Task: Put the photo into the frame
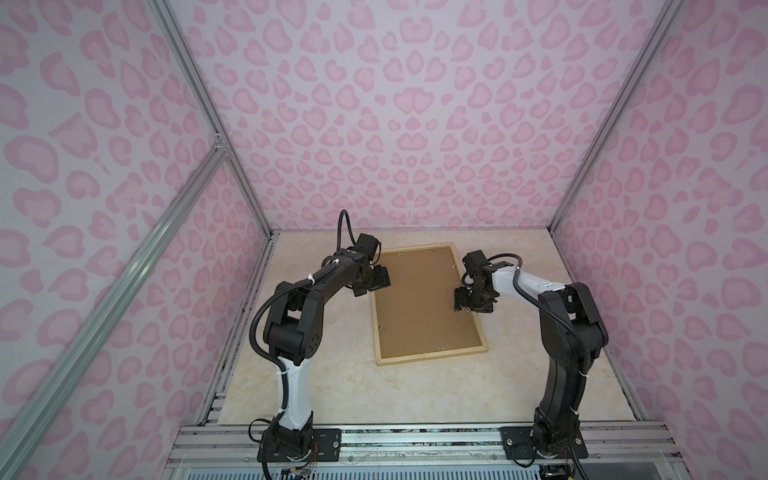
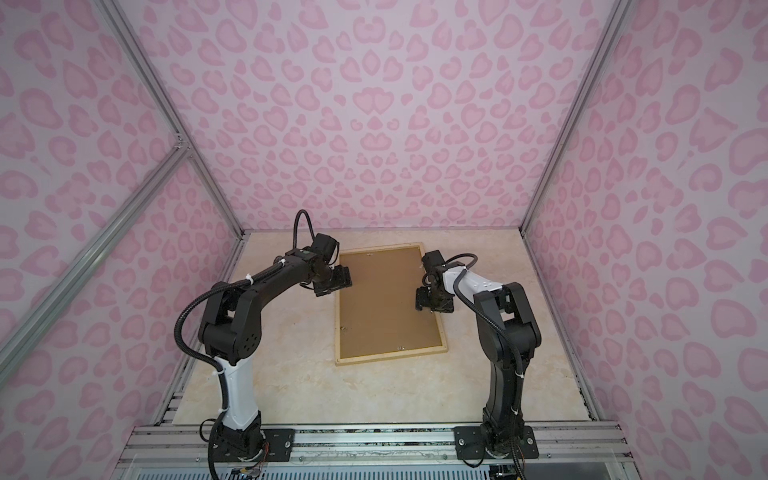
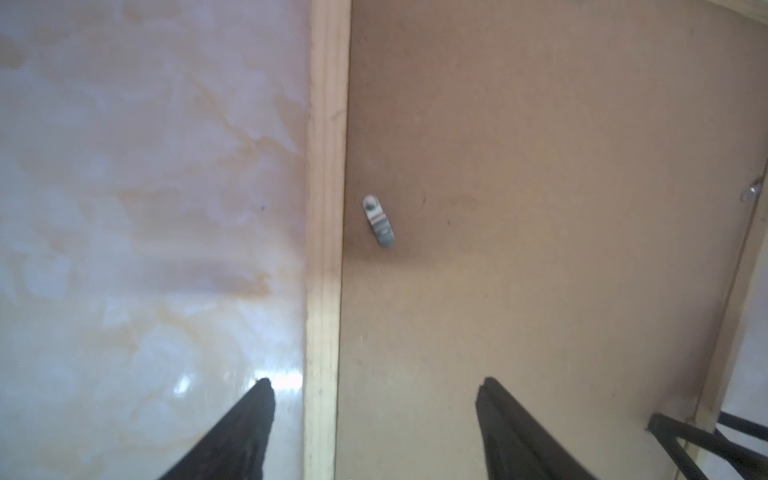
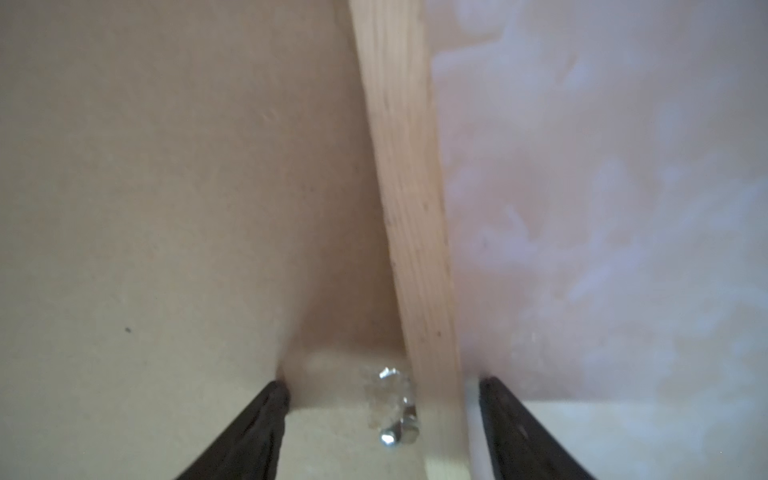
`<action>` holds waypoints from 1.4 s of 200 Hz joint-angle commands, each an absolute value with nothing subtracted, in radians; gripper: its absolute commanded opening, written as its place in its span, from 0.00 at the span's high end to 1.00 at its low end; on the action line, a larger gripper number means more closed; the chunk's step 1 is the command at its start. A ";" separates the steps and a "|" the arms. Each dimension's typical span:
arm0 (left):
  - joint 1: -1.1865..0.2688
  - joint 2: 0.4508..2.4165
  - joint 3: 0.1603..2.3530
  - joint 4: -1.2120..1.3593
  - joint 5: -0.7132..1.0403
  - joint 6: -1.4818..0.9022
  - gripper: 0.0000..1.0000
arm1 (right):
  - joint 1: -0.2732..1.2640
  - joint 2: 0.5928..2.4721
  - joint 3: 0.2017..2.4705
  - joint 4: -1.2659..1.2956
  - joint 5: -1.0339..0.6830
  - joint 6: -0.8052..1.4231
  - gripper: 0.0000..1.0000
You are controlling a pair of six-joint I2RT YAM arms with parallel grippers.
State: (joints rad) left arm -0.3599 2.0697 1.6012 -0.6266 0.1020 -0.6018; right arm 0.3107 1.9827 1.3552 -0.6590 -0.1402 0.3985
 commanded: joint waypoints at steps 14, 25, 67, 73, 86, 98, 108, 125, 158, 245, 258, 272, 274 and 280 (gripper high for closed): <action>-0.331 2.174 1.715 -0.686 0.049 -0.600 0.22 | 0.299 2.086 1.465 -0.729 -0.031 0.347 0.28; -0.325 2.208 1.753 -0.692 0.057 -0.599 0.22 | 0.295 2.109 1.477 -0.738 -0.022 0.341 0.28; -0.319 2.302 1.874 -0.726 0.055 -0.595 0.27 | 0.281 2.172 1.595 -0.772 -0.028 0.325 0.26; -0.319 2.310 1.884 -0.734 0.052 -0.595 0.28 | 0.279 2.174 1.601 -0.772 -0.029 0.325 0.27; -0.320 2.318 1.888 -0.733 0.061 -0.598 0.29 | 0.267 2.179 1.618 -0.777 -0.039 0.328 0.27; -0.321 2.321 1.885 -0.732 0.074 -0.596 0.30 | 0.257 2.189 1.639 -0.781 -0.053 0.330 0.27; -0.324 2.320 1.877 -0.730 0.068 -0.595 0.30 | 0.253 2.199 1.655 -0.785 -0.061 0.329 0.28; -0.324 2.318 1.864 -0.730 0.060 -0.598 0.31 | 0.251 2.218 1.681 -0.795 -0.067 0.323 0.32; -0.324 2.292 1.829 -0.717 0.062 -0.604 0.38 | 0.248 2.228 1.695 -0.805 -0.071 0.326 0.53; -0.331 2.266 1.805 -0.725 0.030 -0.600 0.50 | 0.250 2.209 1.649 -0.783 -0.097 0.341 0.82; -0.330 2.269 1.811 -0.725 0.031 -0.600 0.51 | 0.250 2.207 1.648 -0.784 -0.104 0.341 0.83; -0.331 2.279 1.827 -0.732 0.033 -0.599 0.55 | 0.250 2.207 1.647 -0.785 -0.105 0.341 0.83; -0.330 2.280 1.830 -0.733 0.032 -0.600 0.55 | 0.251 2.207 1.647 -0.785 -0.105 0.341 0.84; -0.331 2.282 1.835 -0.735 0.031 -0.601 0.57 | 0.250 2.207 1.646 -0.784 -0.106 0.338 0.84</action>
State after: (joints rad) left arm -0.3328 2.2791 1.8168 -0.6815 0.0547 -0.6014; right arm 0.2485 2.1811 1.6653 -0.7181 -0.1322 0.3275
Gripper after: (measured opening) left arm 0.449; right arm 0.172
